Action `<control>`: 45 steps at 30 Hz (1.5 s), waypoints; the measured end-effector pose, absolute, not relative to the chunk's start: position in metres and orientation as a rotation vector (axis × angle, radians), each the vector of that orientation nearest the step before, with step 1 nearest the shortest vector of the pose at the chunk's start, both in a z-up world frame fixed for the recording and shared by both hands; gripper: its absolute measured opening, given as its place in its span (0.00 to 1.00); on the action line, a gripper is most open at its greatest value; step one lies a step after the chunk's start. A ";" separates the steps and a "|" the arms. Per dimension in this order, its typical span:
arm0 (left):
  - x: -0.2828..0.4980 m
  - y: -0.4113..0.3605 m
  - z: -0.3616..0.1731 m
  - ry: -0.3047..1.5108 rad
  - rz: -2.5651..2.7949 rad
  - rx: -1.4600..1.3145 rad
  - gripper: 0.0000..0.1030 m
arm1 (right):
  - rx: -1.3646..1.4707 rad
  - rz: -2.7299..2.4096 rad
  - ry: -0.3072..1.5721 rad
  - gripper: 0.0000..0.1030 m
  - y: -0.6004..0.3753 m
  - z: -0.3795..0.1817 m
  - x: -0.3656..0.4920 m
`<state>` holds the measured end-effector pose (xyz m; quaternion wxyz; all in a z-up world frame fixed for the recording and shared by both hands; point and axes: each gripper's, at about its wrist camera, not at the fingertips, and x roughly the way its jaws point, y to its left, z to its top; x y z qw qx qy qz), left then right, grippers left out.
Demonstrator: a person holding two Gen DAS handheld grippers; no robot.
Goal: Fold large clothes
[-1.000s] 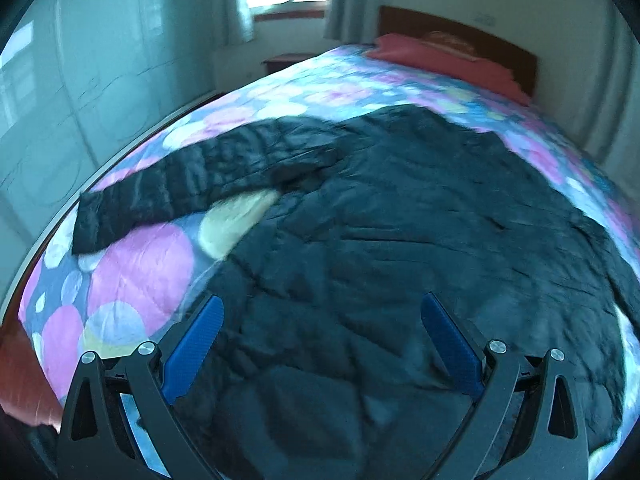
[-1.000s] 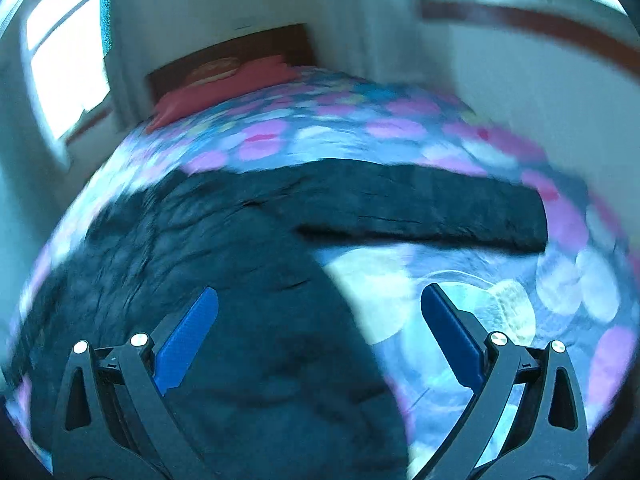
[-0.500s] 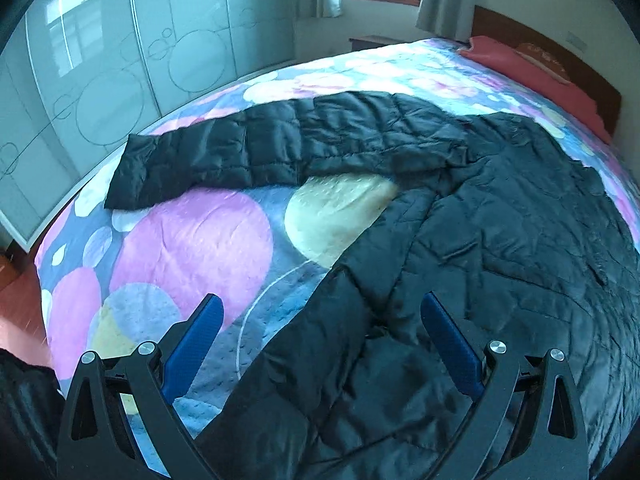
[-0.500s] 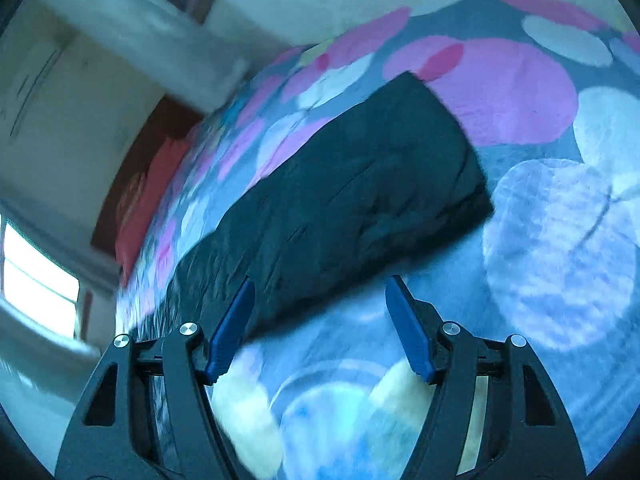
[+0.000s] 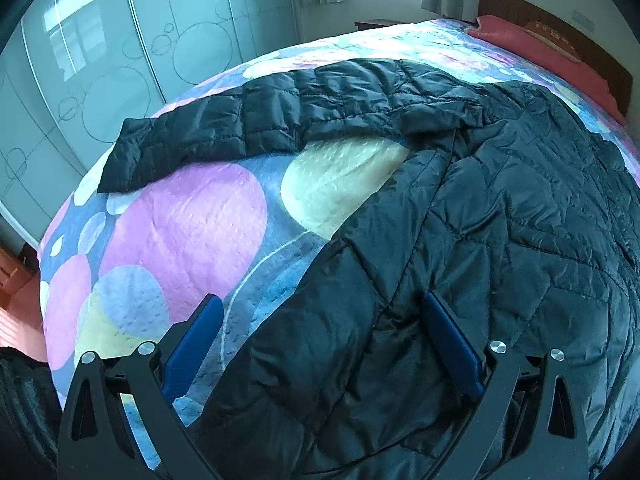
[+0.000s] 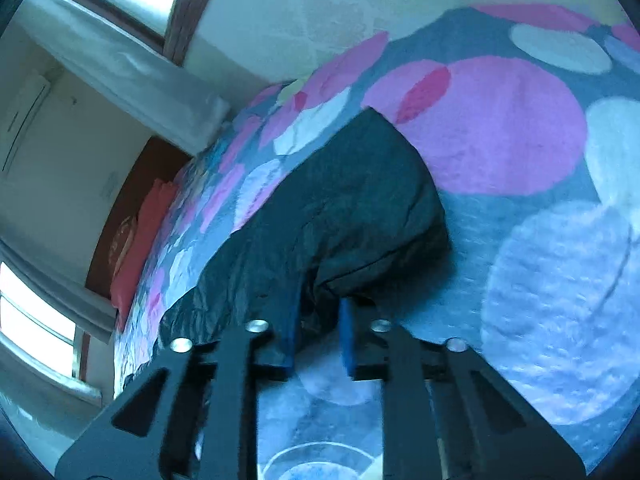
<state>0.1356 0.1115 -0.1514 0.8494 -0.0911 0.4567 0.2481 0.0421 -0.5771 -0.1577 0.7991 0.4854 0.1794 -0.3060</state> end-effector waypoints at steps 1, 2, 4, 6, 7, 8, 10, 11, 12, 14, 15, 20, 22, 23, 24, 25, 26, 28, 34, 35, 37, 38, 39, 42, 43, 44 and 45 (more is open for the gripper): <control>0.136 0.112 -0.153 0.963 0.520 -0.196 0.96 | 1.021 -0.651 0.385 0.10 -0.574 -0.152 0.045; 0.136 0.112 -0.154 0.963 0.518 -0.201 0.96 | 0.991 -0.642 0.383 0.10 -0.568 -0.144 0.047; 0.136 0.114 -0.156 0.962 0.513 -0.211 0.96 | 0.909 -0.615 0.382 0.09 -0.552 -0.126 0.055; 0.137 0.115 -0.157 0.964 0.509 -0.220 0.96 | 0.818 -0.578 0.384 0.08 -0.532 -0.106 0.068; 0.137 0.116 -0.158 0.966 0.507 -0.226 0.96 | 0.764 -0.549 0.390 0.08 -0.517 -0.096 0.078; 0.138 0.117 -0.159 0.966 0.505 -0.231 0.96 | 0.729 -0.525 0.397 0.08 -0.506 -0.089 0.086; 0.137 0.118 -0.160 0.966 0.500 -0.240 0.96 | 0.634 -0.443 0.422 0.07 -0.470 -0.072 0.113; 0.136 0.118 -0.160 0.965 0.499 -0.242 0.96 | 0.602 -0.414 0.432 0.07 -0.456 -0.067 0.123; 0.136 0.117 -0.160 0.964 0.498 -0.243 0.96 | 0.564 -0.379 0.445 0.07 -0.438 -0.062 0.135; 0.136 0.118 -0.160 0.964 0.498 -0.242 0.96 | 0.479 -0.295 0.469 0.07 -0.396 -0.054 0.162; 0.136 0.118 -0.160 0.964 0.497 -0.243 0.96 | 0.450 -0.264 0.481 0.07 -0.379 -0.051 0.173; 0.137 0.119 -0.157 0.965 0.480 -0.235 0.96 | 0.362 -0.087 0.546 0.07 -0.297 -0.048 0.226; 0.137 0.121 -0.157 0.968 0.469 -0.241 0.96 | 0.322 -0.025 0.567 0.07 -0.265 -0.049 0.240; 0.138 0.123 -0.159 0.970 0.465 -0.251 0.96 | 0.297 0.006 0.581 0.07 -0.243 -0.050 0.246; 0.139 0.124 -0.160 0.969 0.462 -0.259 0.96 | 0.276 0.037 0.594 0.07 -0.225 -0.051 0.251; 0.139 0.124 -0.161 0.965 0.461 -0.257 0.96 | 0.254 0.073 0.613 0.07 -0.206 -0.055 0.259; 0.140 0.124 -0.161 0.963 0.462 -0.251 0.96 | 0.238 0.095 0.627 0.07 -0.186 -0.056 0.262; 0.141 0.123 -0.162 0.957 0.465 -0.241 0.96 | 0.204 0.140 0.671 0.07 -0.157 -0.066 0.274; 0.139 0.123 -0.164 0.951 0.457 -0.255 0.96 | 0.090 0.195 0.816 0.07 -0.101 -0.104 0.296; 0.138 0.122 -0.164 0.950 0.457 -0.254 0.96 | 0.073 0.197 0.838 0.08 -0.095 -0.109 0.295; 0.139 0.121 -0.165 0.950 0.458 -0.249 0.96 | 0.053 0.200 0.873 0.11 -0.089 -0.119 0.297; 0.139 0.121 -0.165 0.950 0.457 -0.247 0.96 | 0.043 0.202 0.896 0.13 -0.087 -0.124 0.299; 0.139 0.121 -0.165 0.951 0.457 -0.246 0.96 | 0.039 0.203 0.907 0.15 -0.086 -0.126 0.299; 0.139 0.122 -0.165 0.952 0.454 -0.250 0.96 | 0.096 0.267 0.904 0.51 -0.088 -0.122 0.294; 0.139 0.122 -0.165 0.951 0.453 -0.252 0.96 | 0.138 0.291 0.888 0.55 -0.094 -0.114 0.286; 0.140 0.122 -0.166 0.951 0.452 -0.252 0.96 | 0.157 0.300 0.878 0.56 -0.098 -0.107 0.282; 0.140 0.122 -0.165 0.951 0.452 -0.251 0.96 | 0.178 0.311 0.866 0.56 -0.105 -0.100 0.276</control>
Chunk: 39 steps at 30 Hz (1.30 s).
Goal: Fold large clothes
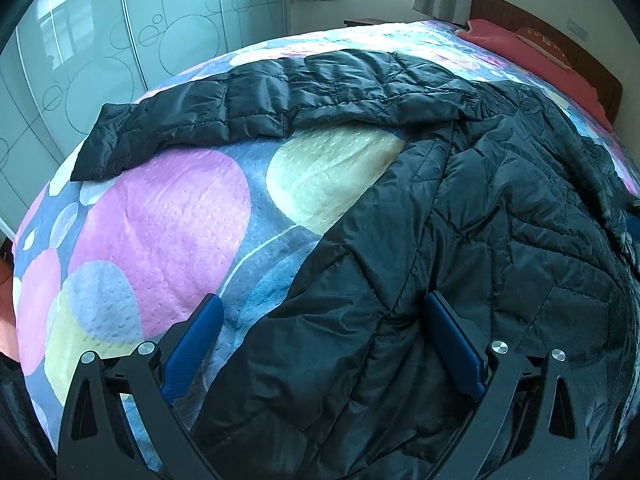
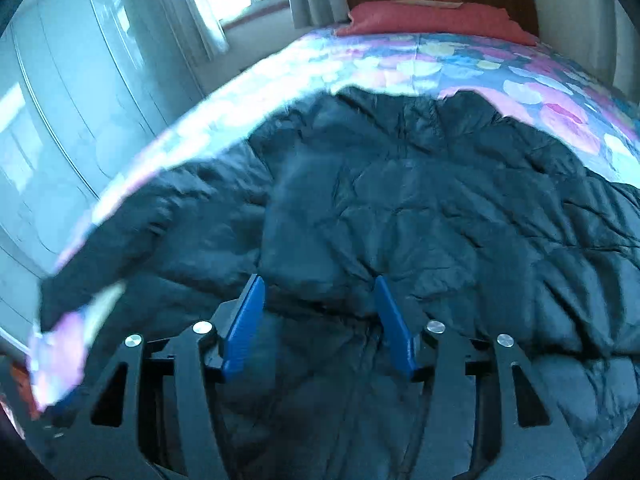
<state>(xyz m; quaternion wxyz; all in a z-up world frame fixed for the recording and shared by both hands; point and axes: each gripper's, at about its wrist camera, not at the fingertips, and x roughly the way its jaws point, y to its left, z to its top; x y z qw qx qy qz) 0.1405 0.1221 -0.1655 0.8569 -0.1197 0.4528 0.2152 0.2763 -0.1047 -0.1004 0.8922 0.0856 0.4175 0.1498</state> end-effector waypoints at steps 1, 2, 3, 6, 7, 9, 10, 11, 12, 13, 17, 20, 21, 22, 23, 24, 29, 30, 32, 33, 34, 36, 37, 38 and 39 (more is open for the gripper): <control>0.140 0.122 -0.166 0.951 0.453 -0.251 0.96 | 0.215 0.320 0.843 0.56 -0.118 -0.090 0.270; 0.140 0.122 -0.166 0.951 0.453 -0.250 0.96 | 0.235 0.310 0.823 0.56 -0.129 -0.082 0.268; 0.140 0.122 -0.166 0.951 0.453 -0.249 0.96 | 0.245 0.279 0.796 0.56 -0.143 -0.074 0.266; 0.139 0.121 -0.166 0.949 0.453 -0.247 0.96 | 0.233 0.093 0.732 0.56 -0.200 -0.058 0.271; 0.139 0.121 -0.167 0.949 0.454 -0.246 0.96 | 0.231 -0.010 0.725 0.54 -0.226 -0.059 0.278; 0.139 0.120 -0.167 0.948 0.455 -0.243 0.96 | 0.233 -0.122 0.733 0.46 -0.260 -0.068 0.291; 0.139 0.120 -0.167 0.948 0.456 -0.241 0.96 | 0.229 -0.169 0.748 0.43 -0.274 -0.074 0.299; 0.139 0.120 -0.167 0.948 0.456 -0.239 0.96 | 0.228 -0.213 0.771 0.43 -0.288 -0.084 0.308; 0.140 0.120 -0.168 0.949 0.457 -0.236 0.96 | 0.230 -0.238 0.791 0.43 -0.298 -0.093 0.314; 0.141 0.119 -0.168 0.949 0.459 -0.233 0.96 | 0.233 -0.256 0.815 0.43 -0.305 -0.102 0.321; 0.141 0.117 -0.169 0.949 0.461 -0.222 0.96 | 0.253 -0.256 0.873 0.43 -0.313 -0.146 0.334; 0.141 0.117 -0.169 0.949 0.463 -0.219 0.96 | 0.214 -0.278 0.878 0.42 -0.304 -0.143 0.336; 0.142 0.117 -0.169 0.949 0.462 -0.219 0.96 | 0.195 -0.294 0.877 0.42 -0.300 -0.138 0.334; 0.142 0.117 -0.169 0.949 0.461 -0.222 0.96 | 0.186 -0.303 0.870 0.42 -0.297 -0.133 0.329; 0.142 0.117 -0.169 0.948 0.461 -0.222 0.96 | 0.187 -0.288 0.848 0.42 -0.289 -0.125 0.325; 0.141 0.116 -0.169 0.949 0.463 -0.219 0.96 | 0.189 -0.261 0.827 0.42 -0.277 -0.118 0.320; 0.142 0.115 -0.169 0.949 0.464 -0.216 0.96 | 0.172 -0.096 0.811 0.51 -0.219 -0.111 0.315; 0.142 0.115 -0.169 0.949 0.465 -0.215 0.96 | 0.159 -0.066 0.842 0.51 -0.206 -0.119 0.319; 0.141 0.115 -0.169 0.949 0.464 -0.215 0.96 | 0.089 -0.053 0.940 0.54 -0.186 -0.147 0.335; 0.142 0.115 -0.169 0.949 0.464 -0.215 0.96 | 0.061 -0.062 0.937 0.54 -0.182 -0.155 0.336; 0.142 0.115 -0.169 0.949 0.464 -0.214 0.96 | 0.057 -0.068 0.928 0.54 -0.181 -0.153 0.335; 0.141 0.115 -0.169 0.947 0.462 -0.217 0.96 | 0.082 -0.062 0.925 0.53 -0.183 -0.144 0.332; 0.142 0.115 -0.169 0.948 0.461 -0.219 0.96 | 0.111 -0.055 0.915 0.53 -0.188 -0.136 0.326; 0.141 0.115 -0.169 0.948 0.461 -0.220 0.96 | 0.123 -0.056 0.899 0.53 -0.190 -0.129 0.319; 0.141 0.114 -0.169 0.947 0.461 -0.219 0.96 | 0.127 -0.069 0.874 0.53 -0.196 -0.120 0.310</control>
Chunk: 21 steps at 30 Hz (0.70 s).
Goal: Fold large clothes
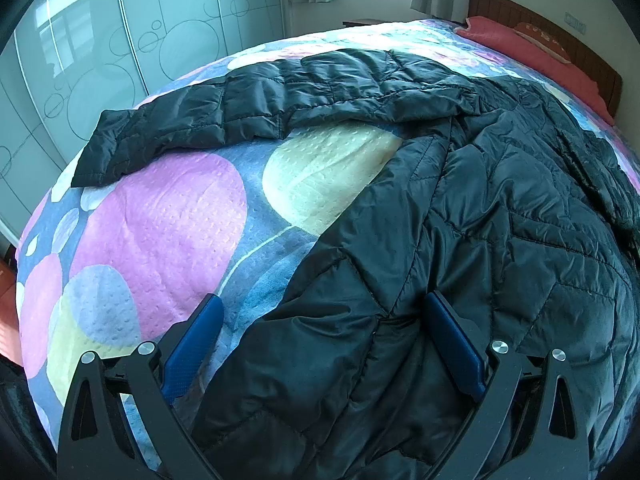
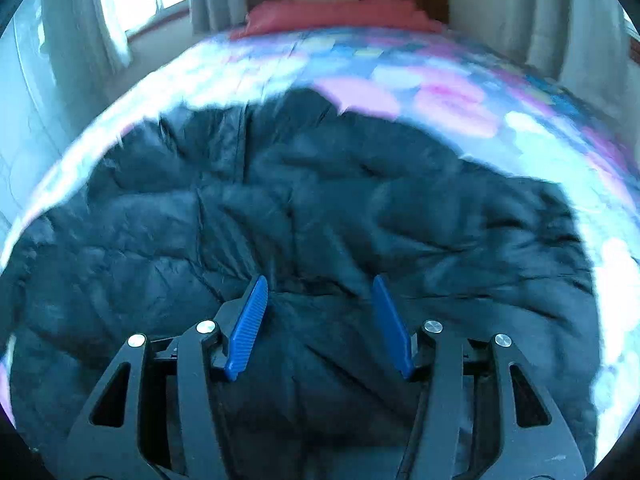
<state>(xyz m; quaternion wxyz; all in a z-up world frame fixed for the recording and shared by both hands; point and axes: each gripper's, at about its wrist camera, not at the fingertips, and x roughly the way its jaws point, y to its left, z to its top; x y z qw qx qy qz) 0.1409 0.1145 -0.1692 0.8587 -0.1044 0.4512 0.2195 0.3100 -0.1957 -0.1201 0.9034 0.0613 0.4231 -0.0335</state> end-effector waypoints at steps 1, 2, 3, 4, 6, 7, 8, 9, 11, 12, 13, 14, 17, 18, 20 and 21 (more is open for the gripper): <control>0.141 0.115 -0.169 0.948 0.462 -0.217 0.96 | 0.124 -0.085 0.856 0.53 -0.200 -0.113 0.302; 0.141 0.115 -0.169 0.948 0.462 -0.218 0.96 | 0.115 -0.117 0.834 0.54 -0.209 -0.106 0.292; 0.141 0.115 -0.169 0.947 0.462 -0.218 0.96 | 0.110 -0.142 0.827 0.54 -0.218 -0.103 0.289; 0.141 0.115 -0.169 0.947 0.462 -0.217 0.96 | 0.106 -0.175 0.823 0.54 -0.227 -0.101 0.284; 0.141 0.115 -0.169 0.948 0.462 -0.217 0.96 | 0.105 -0.218 0.824 0.54 -0.244 -0.104 0.280; 0.141 0.115 -0.169 0.948 0.463 -0.216 0.96 | 0.108 -0.240 0.834 0.54 -0.252 -0.110 0.279; 0.141 0.115 -0.169 0.948 0.463 -0.215 0.96 | 0.119 -0.248 0.854 0.54 -0.259 -0.116 0.278; 0.141 0.115 -0.169 0.948 0.463 -0.214 0.96 | 0.130 -0.249 0.869 0.54 -0.261 -0.121 0.277; 0.141 0.115 -0.169 0.948 0.463 -0.214 0.96 | 0.131 -0.245 0.884 0.54 -0.263 -0.134 0.278; 0.141 0.115 -0.169 0.949 0.464 -0.213 0.96 | 0.119 -0.246 0.884 0.54 -0.261 -0.138 0.277; 0.141 0.115 -0.169 0.949 0.464 -0.212 0.96 | 0.105 -0.250 0.884 0.55 -0.259 -0.142 0.279; 0.141 0.115 -0.169 0.950 0.465 -0.210 0.96 | 0.101 -0.251 0.884 0.55 -0.259 -0.144 0.278; 0.142 0.113 -0.170 0.951 0.468 -0.204 0.96 | 0.105 -0.251 0.879 0.55 -0.262 -0.150 0.276; 0.142 0.113 -0.170 0.951 0.469 -0.204 0.96 | 0.108 -0.250 0.877 0.55 -0.262 -0.151 0.275; 0.142 0.113 -0.170 0.952 0.469 -0.203 0.96 | 0.109 -0.249 0.875 0.55 -0.262 -0.151 0.274; 0.142 0.113 -0.170 0.951 0.468 -0.205 0.96 | 0.109 -0.249 0.875 0.55 -0.262 -0.151 0.274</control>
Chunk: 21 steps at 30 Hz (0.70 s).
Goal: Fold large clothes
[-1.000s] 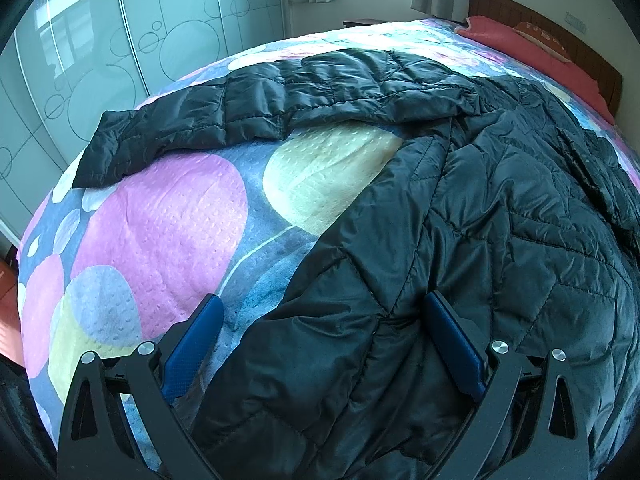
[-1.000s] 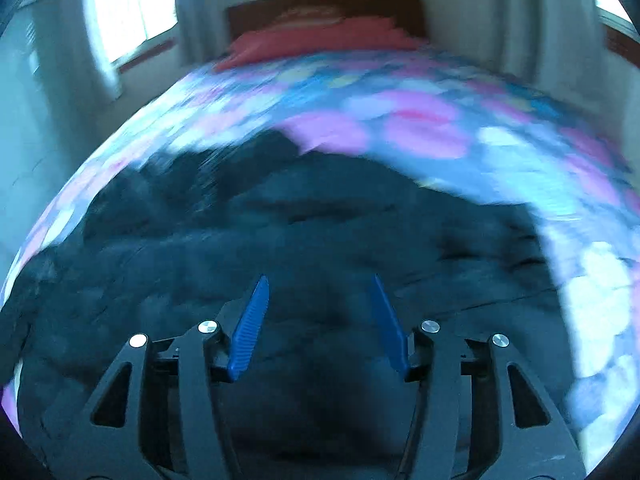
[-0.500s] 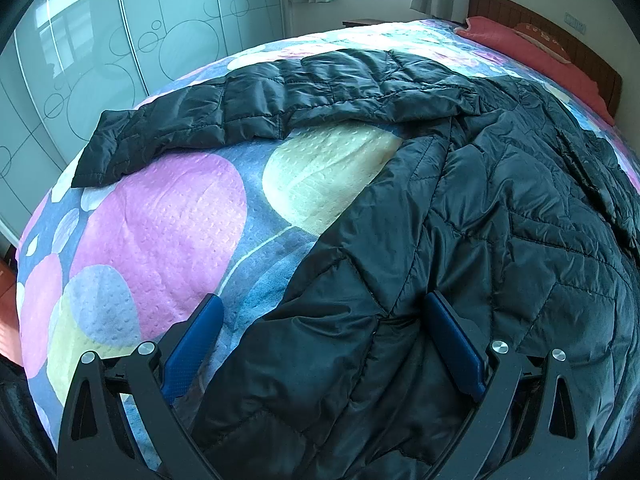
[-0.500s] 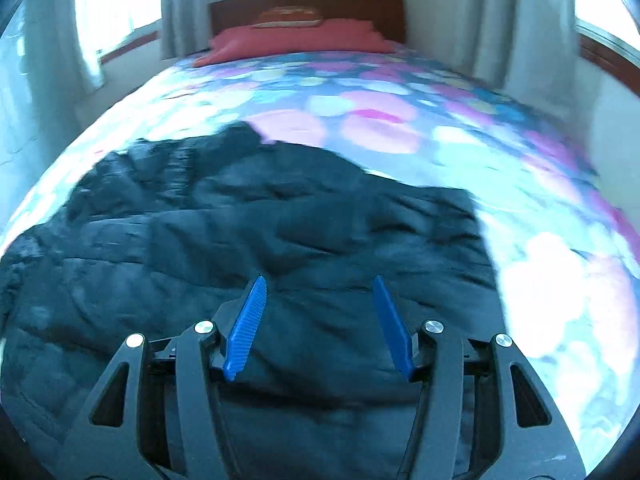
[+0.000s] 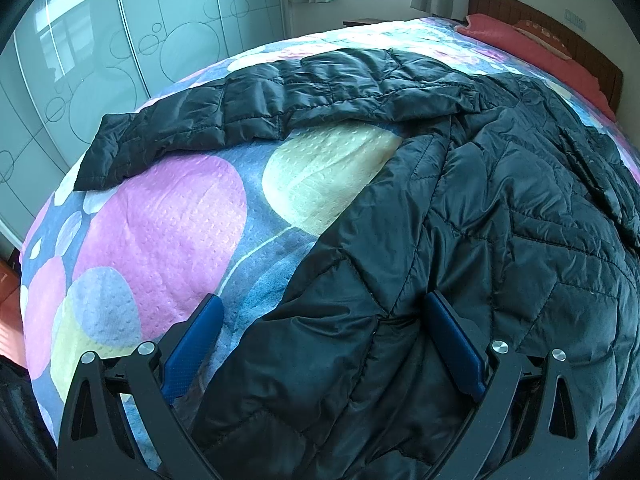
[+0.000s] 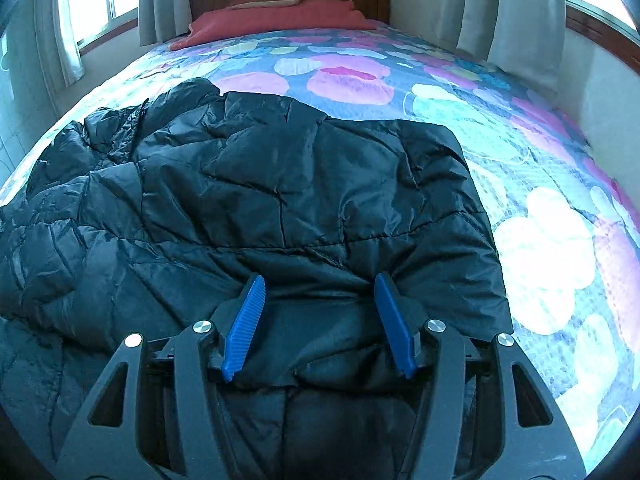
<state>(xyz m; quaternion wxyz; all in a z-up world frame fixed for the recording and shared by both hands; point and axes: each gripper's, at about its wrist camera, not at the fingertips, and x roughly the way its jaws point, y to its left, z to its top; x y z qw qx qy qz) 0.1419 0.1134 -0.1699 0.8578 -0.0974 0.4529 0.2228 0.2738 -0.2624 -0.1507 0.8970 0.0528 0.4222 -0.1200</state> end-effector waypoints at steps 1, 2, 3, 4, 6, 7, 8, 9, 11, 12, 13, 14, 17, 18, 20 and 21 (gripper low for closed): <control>0.142 0.114 -0.170 0.952 0.468 -0.206 0.96 | 0.111 -0.248 0.874 0.55 -0.263 -0.151 0.274; 0.142 0.114 -0.170 0.952 0.467 -0.207 0.96 | 0.111 -0.247 0.872 0.55 -0.262 -0.151 0.274; 0.142 0.114 -0.170 0.952 0.464 -0.211 0.96 | 0.111 -0.246 0.872 0.55 -0.263 -0.151 0.273; 0.142 0.114 -0.170 0.952 0.461 -0.217 0.96 | 0.110 -0.246 0.871 0.56 -0.263 -0.151 0.273; 0.141 0.115 -0.170 0.952 0.451 -0.230 0.96 | 0.112 -0.244 0.870 0.56 -0.264 -0.151 0.273; 0.140 0.116 -0.168 0.954 0.435 -0.241 0.96 | 0.114 -0.242 0.869 0.56 -0.264 -0.151 0.273; 0.140 0.118 -0.167 0.957 0.423 -0.245 0.95 | 0.114 -0.241 0.868 0.57 -0.264 -0.151 0.272; 0.138 0.119 -0.164 0.960 0.402 -0.252 0.95 | 0.114 -0.240 0.867 0.57 -0.263 -0.150 0.272; 0.133 0.123 -0.158 0.955 0.363 -0.273 0.95 | 0.115 -0.236 0.866 0.58 -0.264 -0.150 0.272; 0.131 0.125 -0.155 0.946 0.352 -0.281 0.95 | 0.115 -0.235 0.866 0.58 -0.264 -0.150 0.273; 0.126 0.129 -0.149 0.926 0.342 -0.288 0.95 | 0.115 -0.234 0.866 0.59 -0.264 -0.150 0.273; 0.123 0.133 -0.144 0.907 0.340 -0.291 0.95 | 0.114 -0.233 0.865 0.59 -0.264 -0.150 0.272; 0.117 0.156 -0.131 0.843 0.349 -0.314 0.95 | 0.114 -0.230 0.863 0.60 -0.263 -0.151 0.273; 0.117 0.163 -0.130 0.833 0.358 -0.323 0.95 | 0.115 -0.230 0.863 0.60 -0.263 -0.151 0.273; 0.117 0.186 -0.130 0.825 0.375 -0.389 0.95 | 0.115 -0.230 0.862 0.61 -0.263 -0.151 0.273; 0.117 0.203 -0.134 0.822 0.368 -0.462 0.95 | 0.114 -0.231 0.862 0.61 -0.263 -0.151 0.273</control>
